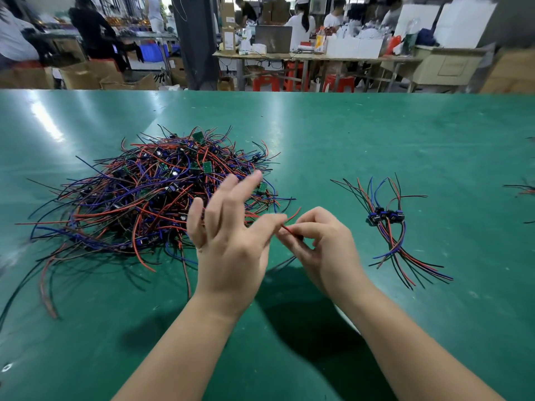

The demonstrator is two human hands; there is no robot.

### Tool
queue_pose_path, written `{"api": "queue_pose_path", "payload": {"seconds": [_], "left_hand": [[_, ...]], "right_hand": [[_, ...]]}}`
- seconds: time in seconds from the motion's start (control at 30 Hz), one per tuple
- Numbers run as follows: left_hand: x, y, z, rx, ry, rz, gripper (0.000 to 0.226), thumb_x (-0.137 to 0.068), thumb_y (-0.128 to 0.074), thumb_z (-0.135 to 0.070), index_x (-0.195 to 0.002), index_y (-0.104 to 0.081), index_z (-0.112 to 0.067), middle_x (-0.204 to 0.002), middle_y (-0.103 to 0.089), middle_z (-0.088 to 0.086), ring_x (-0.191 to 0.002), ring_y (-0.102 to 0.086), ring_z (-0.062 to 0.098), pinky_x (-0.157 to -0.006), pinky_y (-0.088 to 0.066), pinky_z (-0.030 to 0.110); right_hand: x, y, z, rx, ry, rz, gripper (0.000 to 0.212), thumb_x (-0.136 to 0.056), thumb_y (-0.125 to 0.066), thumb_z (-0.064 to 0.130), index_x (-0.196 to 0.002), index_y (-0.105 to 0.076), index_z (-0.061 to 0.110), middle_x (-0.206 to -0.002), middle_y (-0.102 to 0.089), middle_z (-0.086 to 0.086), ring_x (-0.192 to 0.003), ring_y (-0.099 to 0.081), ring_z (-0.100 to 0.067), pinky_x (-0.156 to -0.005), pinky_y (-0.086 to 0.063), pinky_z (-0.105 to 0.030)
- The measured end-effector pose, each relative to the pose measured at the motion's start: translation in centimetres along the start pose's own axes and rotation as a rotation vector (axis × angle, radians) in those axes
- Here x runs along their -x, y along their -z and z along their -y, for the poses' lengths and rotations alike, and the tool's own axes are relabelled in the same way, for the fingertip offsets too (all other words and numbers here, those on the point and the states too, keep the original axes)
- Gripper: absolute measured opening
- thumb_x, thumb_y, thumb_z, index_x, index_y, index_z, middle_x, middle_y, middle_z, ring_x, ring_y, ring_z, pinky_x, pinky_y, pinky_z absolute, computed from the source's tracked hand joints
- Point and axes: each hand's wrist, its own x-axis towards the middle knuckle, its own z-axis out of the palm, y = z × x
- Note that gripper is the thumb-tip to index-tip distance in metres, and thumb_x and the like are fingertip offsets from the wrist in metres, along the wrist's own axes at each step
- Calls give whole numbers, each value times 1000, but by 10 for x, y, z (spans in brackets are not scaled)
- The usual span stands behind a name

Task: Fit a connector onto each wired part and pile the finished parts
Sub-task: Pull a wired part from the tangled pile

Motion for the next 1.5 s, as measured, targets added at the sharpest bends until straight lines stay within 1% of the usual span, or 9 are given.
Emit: {"api": "queue_pose_path", "payload": {"seconds": [0.2,0.27,0.37,0.53,0.67,0.87,0.97,1.07,1.5], "left_hand": [[-5,2,11,88,211,-234,46,-85,-67,-14,-127,-52,-24,-142,-35,15,-136,-29,28,-111,-21,46],[-6,-1,17,294,313,-134,40,-86,-65,-7,-124,-56,-15,-132,-48,15,-123,-43,22,-108,-34,42],[-6,-6,16,685,630,181,10,-92,-60,-13,-95,-68,-19,-93,-71,-2,-86,-65,15,-83,-53,41],[-4,-7,-4,1154,1058,536,37,-86,-58,-44,-77,-70,-10,-69,-73,6,-57,-66,14,-51,-54,24],[0,-7,-11,1337,1058,594,36,-58,-73,-43,-69,-72,-9,-66,-70,9,-56,-65,14,-54,-56,25],[2,-10,-13,1379,1164,560,30,-64,-74,-18,-89,-67,-3,-61,-67,2,-52,-61,7,-51,-52,19],[2,-12,-8,1356,1198,585,25,-70,-75,-15,-91,-69,-4,-66,-68,4,-61,-66,14,-54,-53,20],[3,-12,-7,1370,1179,652,13,-77,-72,-10,-88,-69,-4,-59,-65,1,-60,-66,15,-54,-52,19],[4,-9,-11,1363,1061,948,4,-80,-72,-6,-78,-68,-5,-63,-67,5,-57,-66,14,-55,-55,21]], "right_hand": [[-8,13,2,-472,-434,-191,25,-90,-63,27,-69,-72,17,-82,-58,-10,-59,-43,-6,-63,-34,-18],[-14,21,2,-743,-629,-222,26,-93,-57,26,-75,-73,15,-83,-62,-22,-51,-34,-5,-57,-25,-22],[-16,25,-1,-953,-797,-69,29,-93,-52,36,-88,-74,18,-78,-52,1,-55,-29,-6,-58,-25,-22],[-9,16,3,-873,-626,124,31,-70,-60,52,-89,-78,35,-67,-54,11,-62,-44,-1,-63,-31,-21],[-4,4,3,-908,-553,235,41,-64,-66,55,-95,-77,30,-85,-70,2,-82,-50,-19,-80,-40,-35],[-2,4,5,-800,-548,266,35,-73,-61,49,-95,-76,27,-98,-72,-18,-85,-58,-21,-82,-50,-43],[-5,13,2,-685,-439,184,10,-84,-66,19,-89,-75,18,-74,-73,5,-66,-58,2,-64,-47,-16],[-6,19,-3,-644,-413,107,14,-77,-71,-4,-73,-71,10,-60,-69,5,-55,-60,0,-55,-44,-11],[-24,56,-36,-828,-656,-354,21,-86,-67,14,-65,-67,10,-57,-67,-4,-52,-64,-11,-46,-48,-17]]}}
